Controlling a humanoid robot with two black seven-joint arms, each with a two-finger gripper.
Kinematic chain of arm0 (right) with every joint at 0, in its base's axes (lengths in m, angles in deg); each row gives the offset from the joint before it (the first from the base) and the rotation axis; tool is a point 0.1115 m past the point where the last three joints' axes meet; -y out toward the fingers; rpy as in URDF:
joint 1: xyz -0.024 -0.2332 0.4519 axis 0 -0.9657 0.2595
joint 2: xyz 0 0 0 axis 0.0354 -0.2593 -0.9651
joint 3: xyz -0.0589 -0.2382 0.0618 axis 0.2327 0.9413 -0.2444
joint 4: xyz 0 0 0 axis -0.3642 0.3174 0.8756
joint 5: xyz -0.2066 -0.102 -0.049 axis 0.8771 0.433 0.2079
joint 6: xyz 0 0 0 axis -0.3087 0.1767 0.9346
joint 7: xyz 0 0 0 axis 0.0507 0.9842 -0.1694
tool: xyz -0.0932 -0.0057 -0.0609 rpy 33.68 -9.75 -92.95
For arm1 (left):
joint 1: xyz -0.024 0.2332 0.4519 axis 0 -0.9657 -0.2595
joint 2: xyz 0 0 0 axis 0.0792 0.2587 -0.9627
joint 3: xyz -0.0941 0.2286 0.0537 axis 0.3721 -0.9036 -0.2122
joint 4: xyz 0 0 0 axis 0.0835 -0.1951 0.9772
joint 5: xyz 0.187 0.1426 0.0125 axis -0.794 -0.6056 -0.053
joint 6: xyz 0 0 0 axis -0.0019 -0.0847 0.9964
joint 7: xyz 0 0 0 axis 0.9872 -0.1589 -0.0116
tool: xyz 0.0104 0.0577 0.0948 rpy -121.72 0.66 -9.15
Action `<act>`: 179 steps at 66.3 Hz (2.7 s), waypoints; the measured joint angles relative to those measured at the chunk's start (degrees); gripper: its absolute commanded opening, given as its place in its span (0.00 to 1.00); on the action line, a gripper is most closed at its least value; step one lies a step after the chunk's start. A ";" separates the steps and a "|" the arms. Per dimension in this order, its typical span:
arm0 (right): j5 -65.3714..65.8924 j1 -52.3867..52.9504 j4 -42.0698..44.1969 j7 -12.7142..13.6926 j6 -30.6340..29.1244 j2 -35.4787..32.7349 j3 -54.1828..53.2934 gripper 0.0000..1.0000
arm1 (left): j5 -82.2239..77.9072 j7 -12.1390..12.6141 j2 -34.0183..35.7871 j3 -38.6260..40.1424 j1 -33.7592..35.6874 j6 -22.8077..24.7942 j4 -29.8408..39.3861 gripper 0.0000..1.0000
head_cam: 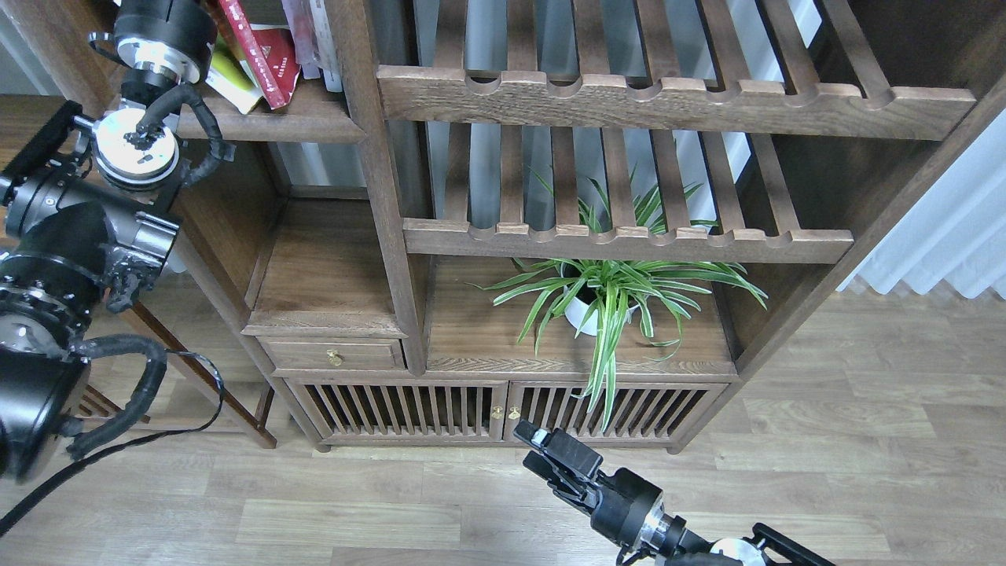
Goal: Organize books on shelf
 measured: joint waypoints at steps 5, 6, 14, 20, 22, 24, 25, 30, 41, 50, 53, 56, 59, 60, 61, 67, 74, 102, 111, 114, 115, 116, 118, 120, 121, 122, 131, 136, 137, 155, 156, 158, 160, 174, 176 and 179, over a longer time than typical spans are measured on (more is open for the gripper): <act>-0.21 -0.13 0.00 -0.01 0.00 -0.17 -0.09 0.99 | 0.14 0.39 0.87 0.18 -3.16 -1.50 5.06 0.99; -0.25 -0.14 0.00 -0.01 0.00 -0.18 -0.09 0.99 | 0.18 0.43 0.97 0.32 -3.88 -1.68 6.14 0.99; -0.74 -0.17 0.14 -0.01 0.00 -0.24 -0.09 0.99 | 0.32 0.50 1.52 0.96 -9.65 -2.27 14.10 0.99; -0.81 -0.15 0.14 -0.01 0.00 -0.25 -0.09 0.99 | 0.35 0.51 1.82 1.13 -13.11 -2.44 18.53 0.99; -0.82 -0.13 0.14 -0.01 0.00 -0.25 -0.09 0.99 | 0.35 0.51 1.86 1.19 -13.98 -2.46 19.58 0.99; -0.83 -0.10 0.14 -0.01 0.00 -0.26 -0.08 0.99 | 0.35 0.51 1.89 1.34 -15.02 -2.49 20.77 0.99; -0.83 -0.09 0.14 -0.01 0.00 -0.26 -0.08 0.99 | 0.35 0.51 1.91 1.39 -15.39 -2.50 21.17 0.99; -0.83 -0.07 0.13 -0.01 0.00 -0.34 -0.07 0.99 | 0.35 0.51 1.96 1.89 -18.22 -2.66 24.18 0.99; -0.91 -0.09 0.03 -0.04 0.00 -0.47 -0.22 0.99 | 0.47 0.92 3.04 2.71 -29.15 -3.69 34.63 0.99; -0.99 -0.11 0.01 -0.09 0.00 -0.47 -0.31 0.99 | 0.78 1.01 5.01 3.61 -40.16 -2.53 41.38 0.99; -1.01 -0.11 0.04 -0.09 0.00 -0.48 -0.32 0.99 | 0.83 0.90 5.25 4.37 -42.80 -1.50 42.19 0.99; -1.05 -0.12 0.06 -0.09 0.00 -0.41 -0.32 0.99 | 0.85 0.82 5.34 4.81 -44.75 -0.50 42.52 0.99; -1.05 -0.11 0.06 -0.09 0.00 -0.27 -0.28 0.99 | 0.86 0.76 5.36 5.11 -46.08 0.32 42.63 0.99; -1.05 -0.10 0.06 -0.09 0.00 -0.25 -0.28 0.99 | 0.86 0.73 5.36 5.18 -46.42 0.53 42.63 0.99; -1.05 -0.09 0.06 -0.09 0.00 -0.21 -0.27 0.99 | 0.86 0.71 5.36 5.24 -46.70 0.72 42.63 0.99; -1.05 -0.03 0.06 -0.09 0.00 -0.16 -0.25 0.99 | 0.87 0.55 5.31 5.41 -47.52 1.73 42.63 0.99; -1.03 -0.02 0.06 -0.09 0.00 -0.16 -0.24 0.99 | 0.87 0.55 5.19 5.42 -47.69 2.43 42.63 0.99; -1.10 -0.19 0.10 -0.09 0.00 -0.08 -0.23 0.99 | 3.70 -0.19 4.08 5.59 -50.56 6.19 39.17 0.01; -1.10 -0.19 0.09 -0.09 0.00 -0.13 -0.23 0.99 | 4.80 0.38 3.90 5.70 -51.16 6.31 37.48 0.00; -1.10 -0.20 0.09 -0.09 0.00 -0.15 -0.23 0.99 | 4.87 0.42 4.06 6.04 -52.03 6.31 37.47 0.00; -1.10 -0.20 0.08 -0.09 0.00 -0.15 -0.23 0.99 | 4.89 0.43 4.09 6.11 -52.31 6.31 37.47 0.00; -1.10 -0.20 0.07 -0.09 0.00 -0.16 -0.23 0.99 | 4.91 0.45 4.12 6.21 -52.72 6.31 37.46 0.00; -1.10 -0.20 0.06 -0.09 0.00 -0.16 -0.22 0.99 | 4.93 0.50 4.18 6.42 -53.54 6.31 37.47 0.00; -1.10 -0.20 0.03 -0.09 0.00 -0.16 -0.20 0.99 | 4.95 0.53 4.24 6.58 -54.22 6.31 37.47 0.00; -1.10 -0.20 0.03 -0.09 0.00 -0.16 -0.20 0.99 | 4.96 0.55 4.28 6.68 -54.63 6.31 37.47 0.00; -1.10 -0.21 0.02 -0.09 0.00 -0.16 -0.19 0.99 | 4.97 0.57 4.32 6.76 -55.04 6.31 37.47 0.00; -1.10 -0.42 0.00 -0.09 0.00 -0.16 -0.15 0.99 | 4.99 0.89 4.81 7.05 -58.39 6.31 37.48 0.00; -1.10 -0.45 0.00 -0.09 0.00 -0.13 -0.15 0.99 | 5.00 1.75 5.08 6.24 -60.93 6.31 37.20 0.00; -1.10 -0.45 0.00 -0.09 0.00 -0.12 -0.15 0.99 | 5.00 1.81 5.09 6.20 -61.08 6.31 37.16 0.00; -1.17 0.85 0.16 -0.60 0.00 1.07 -0.96 0.99 | 7.85 6.22 6.89 0.29 -67.22 6.31 36.06 0.22; -1.17 0.94 0.14 -0.64 0.00 1.18 -1.07 0.99 | 8.36 6.75 7.39 -0.51 -67.38 6.31 36.05 0.34; -1.17 1.06 0.11 -0.71 0.00 1.34 -1.26 0.99 | 9.04 7.47 8.12 -1.62 -67.55 6.31 36.05 0.51; -1.18 1.12 0.09 -0.73 0.00 1.43 -1.37 0.99 | 9.42 7.97 8.71 -2.52 -67.62 6.31 36.06 0.58; -1.18 1.23 -0.12 -0.79 0.00 1.67 -1.60 0.99 | 7.64 9.63 10.67 -5.56 -67.71 6.30 36.32 0.95; -1.18 1.26 -0.17 -0.79 0.00 1.68 -1.61 0.99 | 7.44 9.69 10.75 -5.62 -67.73 6.30 36.32 0.98; -1.18 1.33 -0.22 -0.79 0.00 1.68 -1.63 0.99 | 7.25 9.74 10.81 -5.66 -67.75 6.30 36.32 0.99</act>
